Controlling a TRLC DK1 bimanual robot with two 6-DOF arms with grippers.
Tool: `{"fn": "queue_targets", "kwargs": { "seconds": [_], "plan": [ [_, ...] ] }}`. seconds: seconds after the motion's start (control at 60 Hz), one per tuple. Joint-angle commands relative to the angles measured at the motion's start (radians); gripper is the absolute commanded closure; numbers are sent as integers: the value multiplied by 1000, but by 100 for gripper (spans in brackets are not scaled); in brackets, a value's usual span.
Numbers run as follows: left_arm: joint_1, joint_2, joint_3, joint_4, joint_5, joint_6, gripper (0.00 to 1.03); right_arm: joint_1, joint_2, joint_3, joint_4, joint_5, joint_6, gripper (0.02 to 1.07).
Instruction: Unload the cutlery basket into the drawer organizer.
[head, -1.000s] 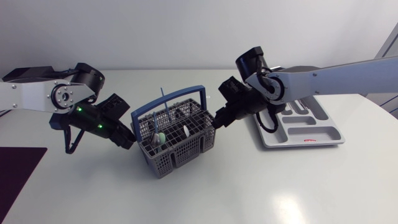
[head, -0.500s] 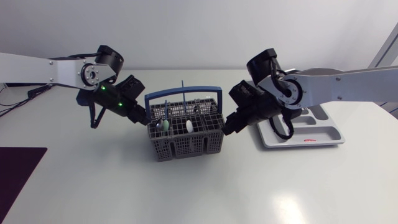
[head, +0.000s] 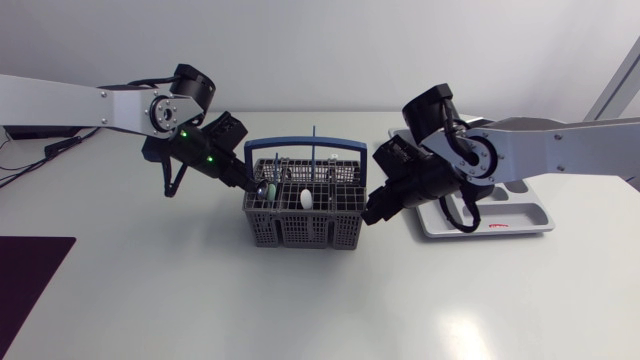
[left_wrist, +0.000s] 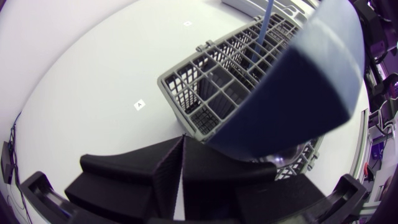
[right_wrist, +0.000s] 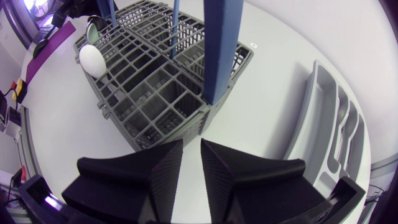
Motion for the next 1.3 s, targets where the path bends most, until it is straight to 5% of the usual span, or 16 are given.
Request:
{"fn": "queue_targets", "kwargs": {
  "seconds": [0.0, 0.567, 0.683, 0.8, 0.933, 1.283],
  "plan": [
    [-27, -25, -66, -13, 53, -2, 81, 1, 22, 26, 37, -26, 19, 79],
    [-24, -166, -186, -13, 53, -2, 81, -18, 31, 15, 61, 17, 25, 78],
    [18, -228, -210, -13, 53, 27, 77, -38, -49, -48, 64, 47, 0, 54],
    [59, -304, -224, -24, 52, 55, 50, -68, -122, -93, 64, 55, -41, 17],
    [87, -392, -235, -56, 52, 99, 21, -98, -190, -123, 61, 55, -69, 11],
    [59, -496, -259, -96, 122, 136, 14, -101, -248, -151, 44, 46, -76, 9]
  ]
}}
